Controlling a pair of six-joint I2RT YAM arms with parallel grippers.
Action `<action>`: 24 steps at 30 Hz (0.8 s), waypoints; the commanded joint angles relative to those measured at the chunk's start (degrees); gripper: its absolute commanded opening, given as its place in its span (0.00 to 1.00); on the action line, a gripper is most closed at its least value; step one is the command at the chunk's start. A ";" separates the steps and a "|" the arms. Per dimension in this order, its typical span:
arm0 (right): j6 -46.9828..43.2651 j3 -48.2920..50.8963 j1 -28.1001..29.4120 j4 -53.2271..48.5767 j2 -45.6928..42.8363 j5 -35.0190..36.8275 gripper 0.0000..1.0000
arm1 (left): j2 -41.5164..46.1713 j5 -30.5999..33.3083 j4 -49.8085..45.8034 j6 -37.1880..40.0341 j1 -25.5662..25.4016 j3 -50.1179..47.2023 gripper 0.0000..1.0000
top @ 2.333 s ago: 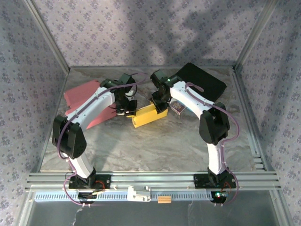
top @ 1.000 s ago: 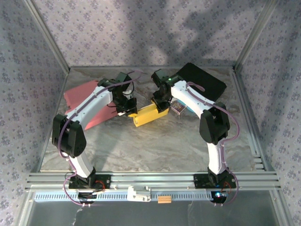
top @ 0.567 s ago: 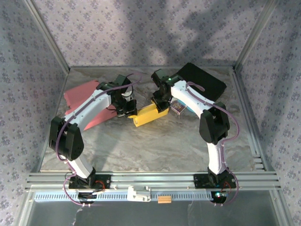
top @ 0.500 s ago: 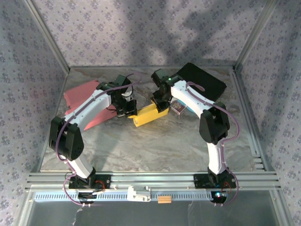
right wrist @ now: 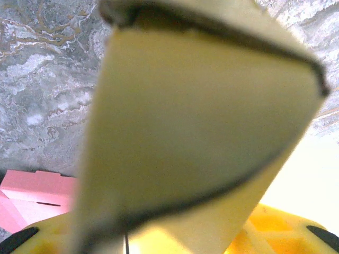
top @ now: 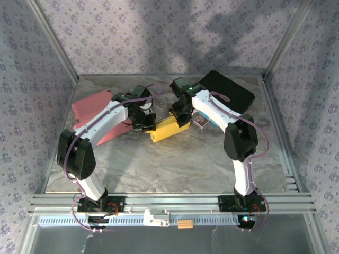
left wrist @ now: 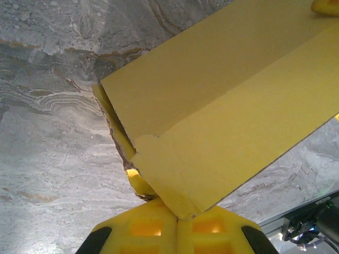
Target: Fold the paper box
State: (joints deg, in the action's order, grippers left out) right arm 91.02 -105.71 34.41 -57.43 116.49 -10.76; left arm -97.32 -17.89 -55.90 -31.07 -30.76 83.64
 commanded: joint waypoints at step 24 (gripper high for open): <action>-1.41 0.90 -0.05 0.32 1.68 -1.36 0.38 | 7.62 -8.12 10.26 -13.70 1.16 -4.58 0.39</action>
State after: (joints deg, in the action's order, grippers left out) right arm 89.95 -105.25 34.26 -55.51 116.60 -11.86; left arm -91.24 -21.78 -48.36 -42.24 -30.83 79.22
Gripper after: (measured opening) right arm 0.385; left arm 0.391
